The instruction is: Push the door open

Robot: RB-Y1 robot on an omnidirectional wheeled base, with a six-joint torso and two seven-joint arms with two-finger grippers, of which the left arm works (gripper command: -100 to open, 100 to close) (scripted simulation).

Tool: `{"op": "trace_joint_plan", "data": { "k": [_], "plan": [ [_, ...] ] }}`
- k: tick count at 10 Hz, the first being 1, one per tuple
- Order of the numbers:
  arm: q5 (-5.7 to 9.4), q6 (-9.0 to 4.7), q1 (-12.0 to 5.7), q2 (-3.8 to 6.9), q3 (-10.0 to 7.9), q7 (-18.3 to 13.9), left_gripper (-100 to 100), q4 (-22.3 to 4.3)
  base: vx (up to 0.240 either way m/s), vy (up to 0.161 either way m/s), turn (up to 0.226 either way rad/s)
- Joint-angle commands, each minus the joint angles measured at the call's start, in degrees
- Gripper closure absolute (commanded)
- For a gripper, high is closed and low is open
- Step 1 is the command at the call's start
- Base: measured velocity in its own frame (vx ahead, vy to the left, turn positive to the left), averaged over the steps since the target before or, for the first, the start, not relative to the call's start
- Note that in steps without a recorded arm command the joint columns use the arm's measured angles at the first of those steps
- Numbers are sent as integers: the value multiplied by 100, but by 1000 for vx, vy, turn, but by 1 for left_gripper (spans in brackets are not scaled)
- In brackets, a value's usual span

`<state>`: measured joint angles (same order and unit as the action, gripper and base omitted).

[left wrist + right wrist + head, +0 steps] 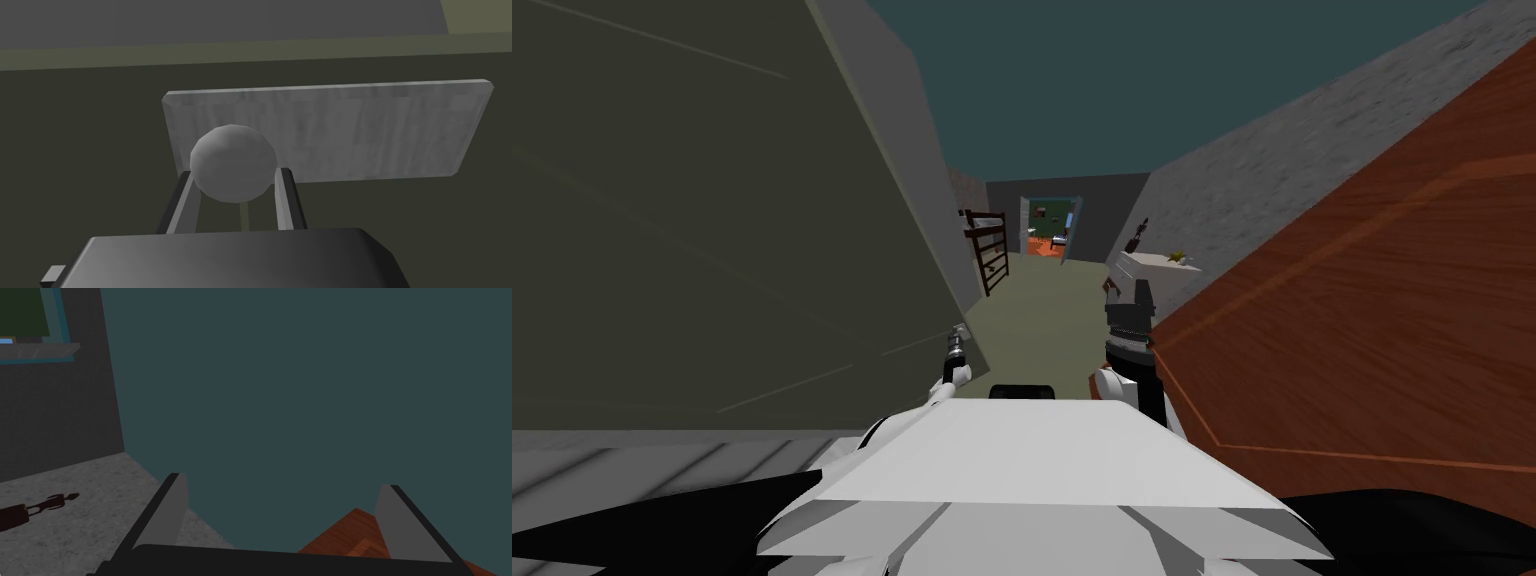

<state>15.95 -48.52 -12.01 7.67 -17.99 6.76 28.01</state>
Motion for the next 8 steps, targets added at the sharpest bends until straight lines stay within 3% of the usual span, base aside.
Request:
{"op": "trace_joint_plan", "data": {
  "k": [1, 8],
  "plan": [
    [46, -17, -13, 29, -67, 30, 100, 3, 187, -1, 39],
    [324, -59, 14, 113, -458, 198, 100, -39, 193, 2, 37]
  ]
}}
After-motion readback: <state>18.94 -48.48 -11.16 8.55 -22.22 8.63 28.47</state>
